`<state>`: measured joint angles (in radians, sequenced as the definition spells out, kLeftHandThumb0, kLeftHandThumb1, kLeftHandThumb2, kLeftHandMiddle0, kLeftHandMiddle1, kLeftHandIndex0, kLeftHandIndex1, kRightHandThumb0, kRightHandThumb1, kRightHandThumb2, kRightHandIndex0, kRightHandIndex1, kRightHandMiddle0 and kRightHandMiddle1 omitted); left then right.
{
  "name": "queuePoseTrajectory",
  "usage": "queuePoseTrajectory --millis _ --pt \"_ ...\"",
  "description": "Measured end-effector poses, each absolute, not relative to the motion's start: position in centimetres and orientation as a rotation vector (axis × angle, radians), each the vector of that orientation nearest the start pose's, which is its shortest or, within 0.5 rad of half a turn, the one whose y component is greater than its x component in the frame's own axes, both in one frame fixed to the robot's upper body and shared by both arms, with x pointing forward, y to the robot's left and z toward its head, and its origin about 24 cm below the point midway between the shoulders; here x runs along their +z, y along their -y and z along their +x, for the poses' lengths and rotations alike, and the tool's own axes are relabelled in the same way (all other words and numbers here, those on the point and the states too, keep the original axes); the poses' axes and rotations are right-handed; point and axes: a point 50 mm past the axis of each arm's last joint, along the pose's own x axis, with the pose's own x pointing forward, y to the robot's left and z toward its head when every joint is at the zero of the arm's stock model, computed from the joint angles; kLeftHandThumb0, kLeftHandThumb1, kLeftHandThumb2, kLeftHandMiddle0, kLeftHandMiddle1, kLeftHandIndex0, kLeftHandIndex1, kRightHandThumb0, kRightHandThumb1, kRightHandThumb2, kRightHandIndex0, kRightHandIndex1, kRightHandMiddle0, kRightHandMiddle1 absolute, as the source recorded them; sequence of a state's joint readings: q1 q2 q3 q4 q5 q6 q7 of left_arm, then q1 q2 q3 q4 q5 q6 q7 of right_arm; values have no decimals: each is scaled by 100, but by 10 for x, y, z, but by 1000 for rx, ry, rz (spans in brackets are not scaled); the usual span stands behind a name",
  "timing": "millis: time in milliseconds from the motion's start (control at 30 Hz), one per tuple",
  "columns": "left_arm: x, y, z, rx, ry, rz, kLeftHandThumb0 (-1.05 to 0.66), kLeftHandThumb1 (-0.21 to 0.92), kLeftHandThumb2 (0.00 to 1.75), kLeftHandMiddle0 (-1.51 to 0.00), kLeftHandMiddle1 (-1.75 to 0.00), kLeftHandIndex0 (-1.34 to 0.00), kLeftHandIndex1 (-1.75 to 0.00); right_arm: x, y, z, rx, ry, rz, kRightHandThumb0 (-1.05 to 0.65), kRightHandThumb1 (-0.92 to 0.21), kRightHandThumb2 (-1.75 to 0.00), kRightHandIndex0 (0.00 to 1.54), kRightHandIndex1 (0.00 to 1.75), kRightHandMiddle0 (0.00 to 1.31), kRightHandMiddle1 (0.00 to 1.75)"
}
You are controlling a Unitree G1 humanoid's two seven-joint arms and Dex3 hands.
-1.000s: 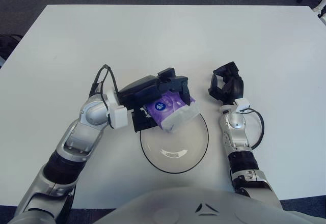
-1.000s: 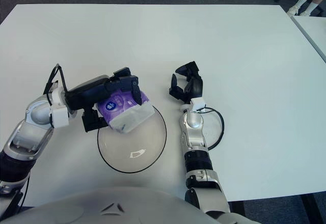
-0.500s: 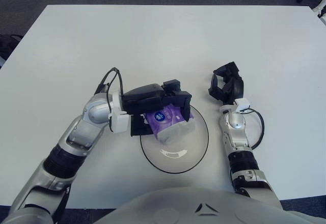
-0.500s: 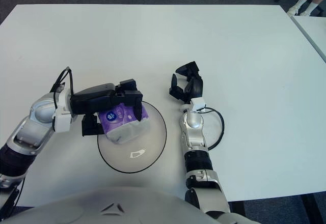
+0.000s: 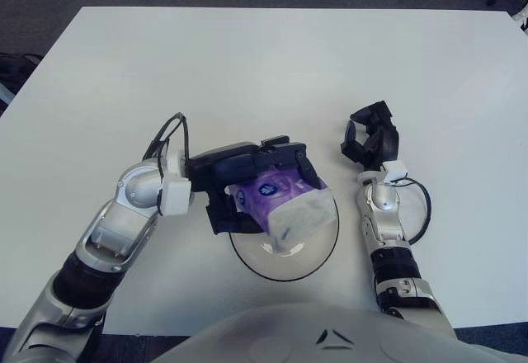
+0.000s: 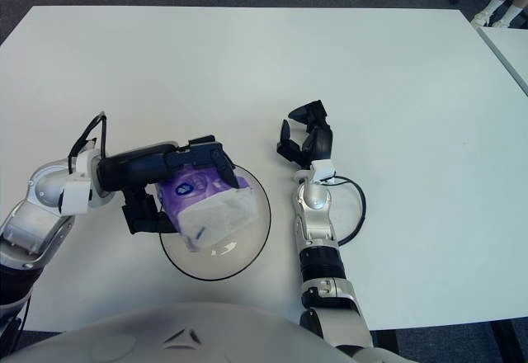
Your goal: Put the tissue paper into the plate.
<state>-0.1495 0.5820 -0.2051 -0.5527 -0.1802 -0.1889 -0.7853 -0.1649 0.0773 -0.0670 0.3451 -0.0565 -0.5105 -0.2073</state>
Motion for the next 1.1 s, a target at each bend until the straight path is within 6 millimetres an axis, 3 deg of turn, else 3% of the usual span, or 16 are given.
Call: queuePoseTrajectory --millis 300,1100 --pt "203 -151 195 -1169 667 925 -87 91 52 -1 -8 0 0 50 143 275 -220 315 63 -41 -56 -101 63 158 42 175" --pt "203 -152 189 -1196 680 928 -87 92 51 0 -11 0 0 48 143 275 -219 307 61 -41 -55 -102 63 157 43 175"
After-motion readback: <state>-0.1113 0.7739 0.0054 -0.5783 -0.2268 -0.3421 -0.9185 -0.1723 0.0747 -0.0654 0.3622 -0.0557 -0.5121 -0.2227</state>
